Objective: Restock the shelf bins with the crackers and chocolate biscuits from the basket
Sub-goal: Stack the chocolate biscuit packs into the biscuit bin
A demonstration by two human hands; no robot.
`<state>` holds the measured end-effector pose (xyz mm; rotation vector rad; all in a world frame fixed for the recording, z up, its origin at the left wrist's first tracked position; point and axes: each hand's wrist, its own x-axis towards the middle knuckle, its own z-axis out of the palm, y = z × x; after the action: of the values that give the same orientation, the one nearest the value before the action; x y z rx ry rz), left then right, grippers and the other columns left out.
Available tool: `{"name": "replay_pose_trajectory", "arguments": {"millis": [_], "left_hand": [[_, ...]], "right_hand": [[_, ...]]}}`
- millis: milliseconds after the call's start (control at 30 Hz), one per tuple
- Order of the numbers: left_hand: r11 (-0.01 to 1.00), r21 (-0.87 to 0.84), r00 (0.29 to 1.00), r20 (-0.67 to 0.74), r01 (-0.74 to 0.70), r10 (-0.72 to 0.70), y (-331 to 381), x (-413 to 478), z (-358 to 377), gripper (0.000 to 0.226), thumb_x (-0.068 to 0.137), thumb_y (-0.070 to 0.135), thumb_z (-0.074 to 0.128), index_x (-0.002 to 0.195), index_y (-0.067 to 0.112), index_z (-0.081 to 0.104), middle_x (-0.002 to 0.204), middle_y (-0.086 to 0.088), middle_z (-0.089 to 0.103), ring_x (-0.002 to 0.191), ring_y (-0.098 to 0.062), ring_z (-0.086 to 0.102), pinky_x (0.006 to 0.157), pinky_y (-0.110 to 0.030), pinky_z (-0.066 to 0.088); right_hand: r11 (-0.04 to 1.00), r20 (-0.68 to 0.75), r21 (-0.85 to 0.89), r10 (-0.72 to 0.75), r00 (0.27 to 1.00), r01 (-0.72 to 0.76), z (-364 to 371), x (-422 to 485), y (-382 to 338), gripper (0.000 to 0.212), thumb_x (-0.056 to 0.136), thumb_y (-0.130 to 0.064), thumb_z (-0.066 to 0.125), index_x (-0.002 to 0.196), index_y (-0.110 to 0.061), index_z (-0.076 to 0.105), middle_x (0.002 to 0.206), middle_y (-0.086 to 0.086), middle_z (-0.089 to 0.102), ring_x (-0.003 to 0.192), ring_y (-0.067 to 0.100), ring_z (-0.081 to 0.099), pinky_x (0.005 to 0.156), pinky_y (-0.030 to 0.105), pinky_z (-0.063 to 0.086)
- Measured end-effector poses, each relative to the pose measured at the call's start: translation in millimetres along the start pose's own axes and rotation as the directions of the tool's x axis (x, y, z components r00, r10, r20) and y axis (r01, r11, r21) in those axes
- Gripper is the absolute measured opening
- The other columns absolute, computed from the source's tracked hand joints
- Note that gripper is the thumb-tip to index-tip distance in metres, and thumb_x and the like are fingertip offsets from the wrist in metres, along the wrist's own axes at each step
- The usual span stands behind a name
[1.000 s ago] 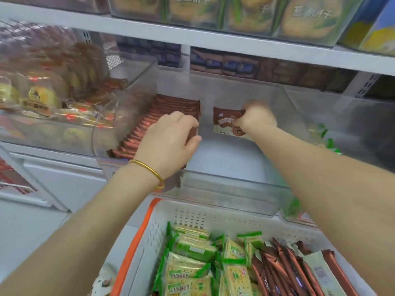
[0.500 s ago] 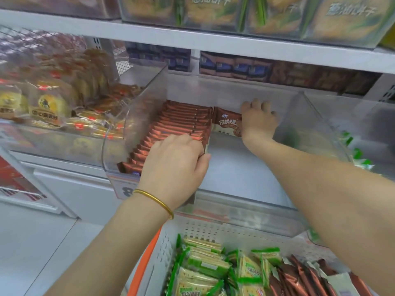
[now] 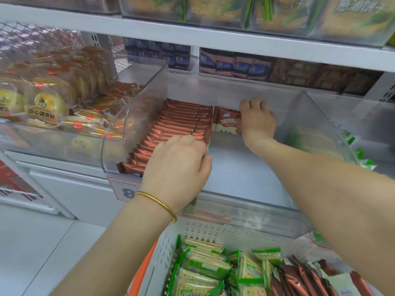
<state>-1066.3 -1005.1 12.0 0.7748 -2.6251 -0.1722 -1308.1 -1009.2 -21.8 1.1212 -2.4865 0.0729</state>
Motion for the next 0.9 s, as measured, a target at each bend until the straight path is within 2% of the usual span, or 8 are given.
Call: {"name": "replay_pose_trajectory", "arguments": {"millis": [133,233,400,500,567,700,800,900], "left_hand": [[0.997,0.025,0.987,-0.147,-0.069,0.072,0.9,-1.0,-2.0,0.039,0.086,0.036,0.033,0.090,0.015,0.066,0.085,-0.001,0.064,0.082,-0.028,0.057,0.072,-0.038,0.043],[0.984,0.026,0.936,-0.304,-0.177,0.176,16.0,-13.0,-10.7,0.027,0.088,0.026,0.043,0.094,0.012,0.066,0.086,-0.004,0.064,0.081,-0.031,0.058,0.069,-0.041,0.042],[0.907,0.015,0.840,-0.369,-0.422,0.397,58.2,-63.8,-3.6,0.021,0.090,0.016,0.050,0.077,0.008,0.065,0.070,-0.007,0.057,0.068,-0.030,0.054,0.063,-0.040,0.035],[0.881,-0.026,0.868,-0.188,-0.473,0.460,74.9,-91.6,19.7,0.021,0.088,0.019,0.050,0.075,0.011,0.064,0.068,-0.004,0.057,0.067,-0.029,0.054,0.063,-0.036,0.033],[0.876,-0.058,0.877,-0.043,-0.479,0.478,85.7,-102.3,36.2,0.023,0.087,0.022,0.046,0.075,0.013,0.063,0.069,-0.002,0.058,0.068,-0.028,0.056,0.063,-0.034,0.034],[0.881,-0.127,0.873,0.129,-0.456,0.471,102.8,-113.8,63.3,0.028,0.086,0.026,0.041,0.076,0.015,0.064,0.070,0.001,0.062,0.069,-0.025,0.059,0.067,-0.034,0.044],[0.886,-0.149,0.869,0.177,-0.439,0.461,105.6,-119.1,72.6,0.030,0.088,0.026,0.040,0.076,0.015,0.065,0.069,0.001,0.062,0.069,-0.023,0.059,0.067,-0.035,0.048],[0.895,-0.143,0.874,0.194,-0.423,0.445,104.3,-121.9,77.2,0.032,0.089,0.029,0.038,0.075,0.017,0.065,0.068,0.005,0.062,0.068,-0.018,0.058,0.065,-0.031,0.047]], "right_hand": [[0.946,0.013,0.280,0.168,0.986,-0.164,-26.9,0.0,-3.1,0.040,0.093,-0.012,0.054,0.131,-0.010,0.043,0.133,0.014,0.044,0.117,0.033,0.046,0.071,0.035,0.037],[0.686,0.014,0.697,0.280,0.960,-0.210,-78.8,-21.2,-0.5,0.019,0.091,-0.013,0.053,0.108,-0.019,0.058,0.114,0.002,0.057,0.104,0.026,0.058,0.073,0.028,0.041],[0.343,-0.055,0.937,-0.048,0.997,0.068,-170.4,-182.7,45.3,0.022,0.084,0.000,0.062,0.078,-0.020,0.056,0.067,-0.002,0.059,0.055,0.015,0.062,0.048,0.024,0.049],[0.492,0.358,0.849,-0.271,0.893,-0.192,-143.3,-256.9,88.7,0.020,0.086,0.001,0.063,0.077,-0.017,0.060,0.057,-0.002,0.060,0.047,0.012,0.059,0.043,0.025,0.048],[0.671,0.599,0.667,-0.222,0.769,-0.326,-95.7,-282.9,117.3,0.017,0.087,0.000,0.061,0.077,-0.014,0.061,0.056,-0.004,0.061,0.052,0.015,0.063,0.045,0.020,0.047],[0.919,0.639,0.264,0.063,0.766,-0.295,-13.2,-307.3,161.5,0.003,0.087,-0.010,0.057,0.086,-0.009,0.060,0.081,0.006,0.062,0.086,0.027,0.062,0.069,0.032,0.050],[0.949,0.705,0.076,0.167,0.690,-0.307,11.7,-318.7,170.4,0.032,0.092,-0.033,0.057,0.074,-0.011,0.044,0.072,0.003,0.052,0.079,0.028,0.057,0.063,0.032,0.043],[0.953,0.726,0.031,0.187,0.661,-0.303,25.6,-327.6,164.4,0.040,0.097,-0.044,0.046,0.087,-0.006,0.053,0.084,0.008,0.062,0.082,0.030,0.062,0.063,0.032,0.043]]}}
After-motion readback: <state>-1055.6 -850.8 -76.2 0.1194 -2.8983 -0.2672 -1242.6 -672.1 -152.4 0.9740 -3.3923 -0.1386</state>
